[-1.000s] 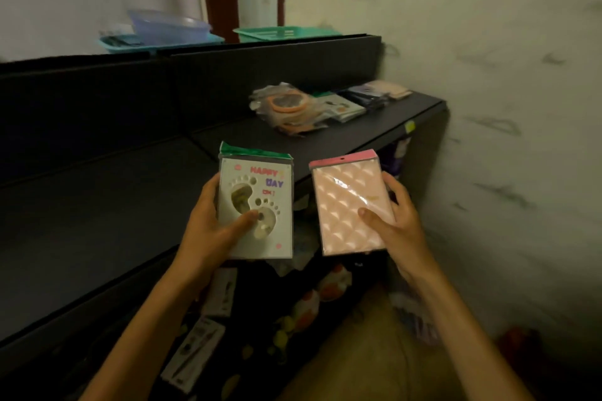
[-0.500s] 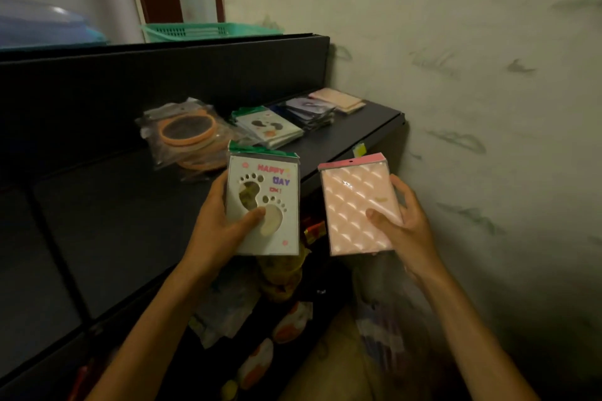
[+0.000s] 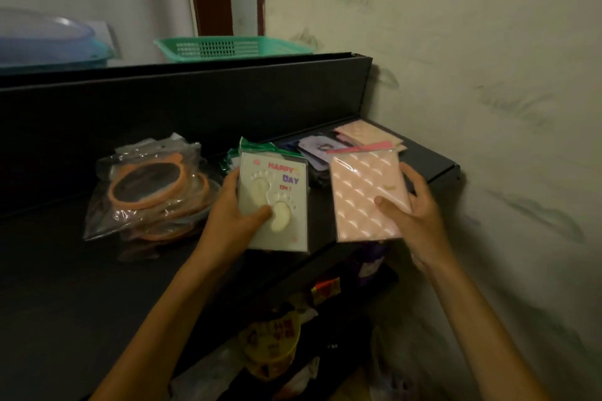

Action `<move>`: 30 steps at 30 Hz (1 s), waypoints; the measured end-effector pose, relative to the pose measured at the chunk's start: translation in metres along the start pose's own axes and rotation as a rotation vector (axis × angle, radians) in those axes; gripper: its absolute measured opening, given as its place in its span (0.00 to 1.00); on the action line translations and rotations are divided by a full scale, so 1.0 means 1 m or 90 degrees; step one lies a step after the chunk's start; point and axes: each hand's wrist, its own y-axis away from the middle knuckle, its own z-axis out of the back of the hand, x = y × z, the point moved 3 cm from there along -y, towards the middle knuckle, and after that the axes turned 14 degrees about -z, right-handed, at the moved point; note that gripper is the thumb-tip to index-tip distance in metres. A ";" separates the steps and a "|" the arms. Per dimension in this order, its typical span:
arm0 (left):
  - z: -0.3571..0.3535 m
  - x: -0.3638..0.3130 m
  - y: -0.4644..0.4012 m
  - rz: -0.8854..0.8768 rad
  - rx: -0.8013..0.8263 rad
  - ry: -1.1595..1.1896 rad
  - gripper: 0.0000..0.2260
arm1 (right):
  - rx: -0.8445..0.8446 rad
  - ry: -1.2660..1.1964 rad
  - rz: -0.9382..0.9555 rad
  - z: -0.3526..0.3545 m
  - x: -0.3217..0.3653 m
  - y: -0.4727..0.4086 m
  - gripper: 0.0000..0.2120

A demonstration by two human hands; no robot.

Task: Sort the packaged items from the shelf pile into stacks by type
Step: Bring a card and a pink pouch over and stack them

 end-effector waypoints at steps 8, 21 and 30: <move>-0.023 0.009 -0.041 0.034 -0.155 -0.077 0.30 | 0.150 -0.004 0.063 -0.012 0.012 -0.115 0.30; -0.030 0.019 -0.076 0.162 -0.234 -0.357 0.26 | 0.318 -0.032 0.103 -0.010 0.023 -0.196 0.29; -0.063 -0.007 -0.085 0.008 -0.043 -0.711 0.29 | 0.291 -0.028 0.087 0.011 0.021 -0.202 0.29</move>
